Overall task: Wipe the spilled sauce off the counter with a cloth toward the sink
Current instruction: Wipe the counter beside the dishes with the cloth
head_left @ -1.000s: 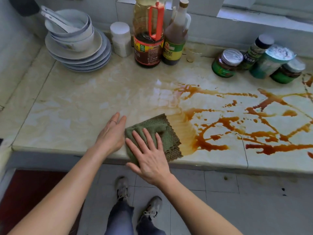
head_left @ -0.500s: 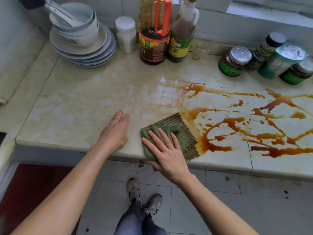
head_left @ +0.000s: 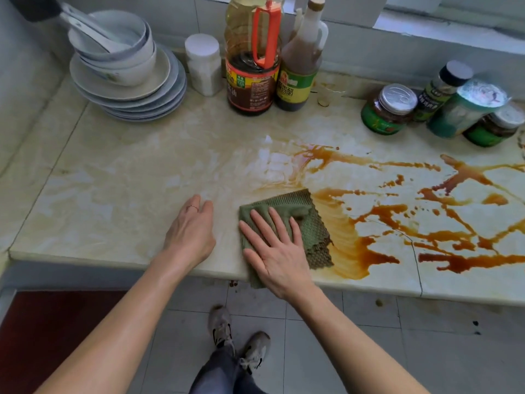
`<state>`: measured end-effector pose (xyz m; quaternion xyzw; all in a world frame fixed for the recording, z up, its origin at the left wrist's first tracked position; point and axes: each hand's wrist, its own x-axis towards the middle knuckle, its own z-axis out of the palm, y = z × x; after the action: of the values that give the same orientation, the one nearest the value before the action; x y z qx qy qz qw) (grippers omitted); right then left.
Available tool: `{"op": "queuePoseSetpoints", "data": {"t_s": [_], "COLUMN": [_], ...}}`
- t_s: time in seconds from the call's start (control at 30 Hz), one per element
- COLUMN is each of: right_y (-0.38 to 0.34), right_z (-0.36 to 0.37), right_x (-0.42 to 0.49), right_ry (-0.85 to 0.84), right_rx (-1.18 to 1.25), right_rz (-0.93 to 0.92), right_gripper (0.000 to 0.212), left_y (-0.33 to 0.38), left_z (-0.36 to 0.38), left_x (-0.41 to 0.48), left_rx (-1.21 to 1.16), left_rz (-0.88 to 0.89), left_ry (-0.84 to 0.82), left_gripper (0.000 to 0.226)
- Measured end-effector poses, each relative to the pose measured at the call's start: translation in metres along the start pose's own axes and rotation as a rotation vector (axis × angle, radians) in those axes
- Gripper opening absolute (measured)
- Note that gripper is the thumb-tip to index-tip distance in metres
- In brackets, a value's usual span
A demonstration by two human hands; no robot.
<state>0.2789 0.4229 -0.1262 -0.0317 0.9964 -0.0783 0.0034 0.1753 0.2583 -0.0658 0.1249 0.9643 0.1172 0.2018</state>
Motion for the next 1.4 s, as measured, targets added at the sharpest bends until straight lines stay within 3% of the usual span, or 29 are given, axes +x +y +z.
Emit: {"op": "queuePoseSetpoints", "data": {"t_s": [0.07,0.27,0.4,0.53,0.67,0.77,0.9,1.0,1.2,1.27,1.4], "right_y": [0.015,0.041,0.004,0.021,0.047,0.028,-0.001,0.02,0.062,0.043,0.01], "right_z": [0.0,0.0,0.008,0.002,-0.006,-0.007,-0.003,-0.006,-0.022,-0.021,-0.018], "right_x": [0.009,0.018,0.025,0.043,0.049,0.049,0.057,0.085,0.1,0.096,0.109], "right_ry": [0.005,0.078,0.046,0.04,0.052,0.13,0.108,0.062,0.02,-0.001,-0.046], "right_rx": [-0.019,0.01,0.013,-0.013,0.011,0.123,0.089,0.031,-0.015,-0.033,0.018], "right_rz": [-0.03,0.272,0.152,0.122,0.356,0.452,0.232,0.125,0.502,0.485,0.26], "right_gripper": [0.05,0.052,0.053,0.053,0.057,0.057,0.056,0.055,0.058,0.059,0.062], "left_y": [0.004,-0.001,0.003,0.02,0.025,0.02,0.017,0.026,0.041,0.041,0.042], "left_z": [-0.004,-0.006,-0.005,-0.012,-0.019,-0.02,-0.017,-0.017,-0.023,-0.022,-0.019], "left_x": [0.003,0.006,0.013,0.028,0.04,0.048,0.059,0.07,0.087,0.092,0.098], "left_rx": [0.001,-0.031,-0.062,-0.074,-0.066,-0.066,-0.067,-0.054,-0.045,-0.045,-0.031], "left_rz": [-0.012,0.031,0.077,0.156,0.216,0.213,0.217,0.245,0.244,0.236,0.207], "left_ry": [-0.003,0.033,0.088,0.109,0.096,0.097,0.085,0.081,0.053,0.053,0.018], "left_gripper": [0.058,0.061,0.061,0.06,0.062,0.063,0.065,0.065,0.07,0.07,0.073]}}
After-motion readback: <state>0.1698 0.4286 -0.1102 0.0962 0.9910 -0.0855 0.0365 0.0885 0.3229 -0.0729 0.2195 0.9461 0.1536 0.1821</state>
